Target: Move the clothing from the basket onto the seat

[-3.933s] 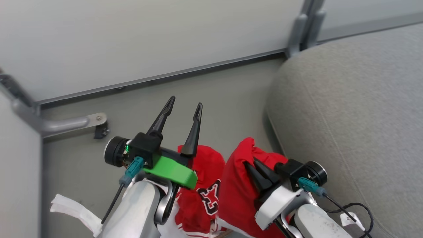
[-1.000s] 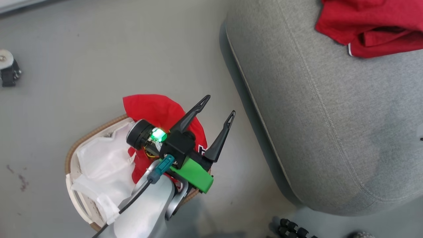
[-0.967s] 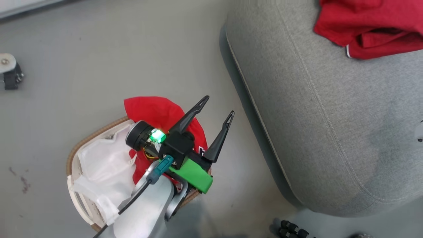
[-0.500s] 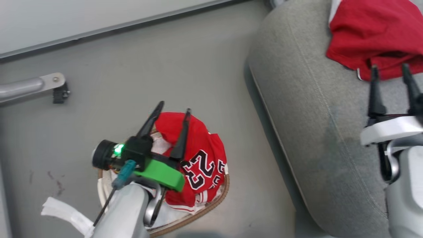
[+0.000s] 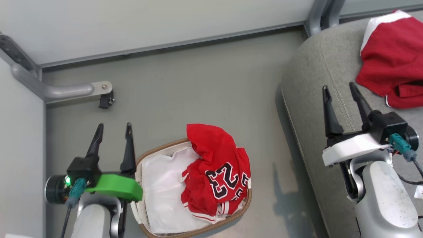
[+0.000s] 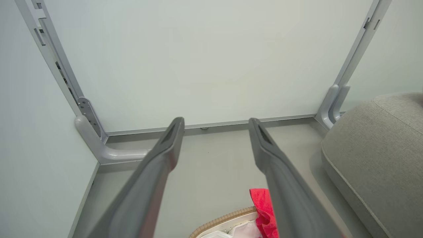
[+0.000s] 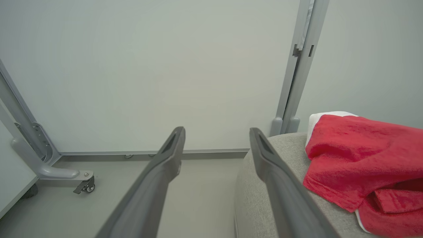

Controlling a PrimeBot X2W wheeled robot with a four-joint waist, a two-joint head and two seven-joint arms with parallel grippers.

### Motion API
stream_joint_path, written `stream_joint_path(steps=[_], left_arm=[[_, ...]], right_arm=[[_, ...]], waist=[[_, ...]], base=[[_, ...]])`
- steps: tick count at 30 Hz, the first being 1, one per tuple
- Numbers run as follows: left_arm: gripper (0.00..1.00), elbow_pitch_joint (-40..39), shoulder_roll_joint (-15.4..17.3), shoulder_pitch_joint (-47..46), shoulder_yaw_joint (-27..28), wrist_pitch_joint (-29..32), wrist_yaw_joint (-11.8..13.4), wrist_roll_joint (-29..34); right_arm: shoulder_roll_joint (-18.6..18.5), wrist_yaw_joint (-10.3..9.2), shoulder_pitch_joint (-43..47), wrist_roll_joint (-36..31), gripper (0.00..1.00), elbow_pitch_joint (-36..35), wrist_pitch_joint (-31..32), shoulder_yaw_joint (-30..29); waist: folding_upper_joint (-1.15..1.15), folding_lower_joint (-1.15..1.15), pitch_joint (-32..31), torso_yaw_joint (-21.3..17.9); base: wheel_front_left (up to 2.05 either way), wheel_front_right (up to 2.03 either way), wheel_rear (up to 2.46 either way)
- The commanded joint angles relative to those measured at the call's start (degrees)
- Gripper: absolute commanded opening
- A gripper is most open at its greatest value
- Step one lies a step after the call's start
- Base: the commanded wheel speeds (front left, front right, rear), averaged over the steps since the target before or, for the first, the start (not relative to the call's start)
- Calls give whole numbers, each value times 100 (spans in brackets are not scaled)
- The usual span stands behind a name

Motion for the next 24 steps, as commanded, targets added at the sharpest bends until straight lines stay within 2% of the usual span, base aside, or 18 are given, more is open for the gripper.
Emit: stream_joint_path(steps=[1,11,14,24], left_arm=[[100,21,-2,159,117,4,22,59],[100,85,-30,757,730,3,46,148],[100,120,-33,1002,765,3,79,-89],[100,4,-33,1395,673,3,102,-179]], right_arm=[[-16,-8,111,-21,100,16,-12,42],[33,-8,675,-13,100,167,-13,145],[34,-8,861,46,100,213,-13,153],[37,-8,1051,199,100,203,-13,196]], waist=[[0,0,-242,182],[0,0,-668,238],[0,0,-781,209],[0,0,-833,137]], base=[[0,0,0],[0,0,0],[0,0,0],[0,0,0]])
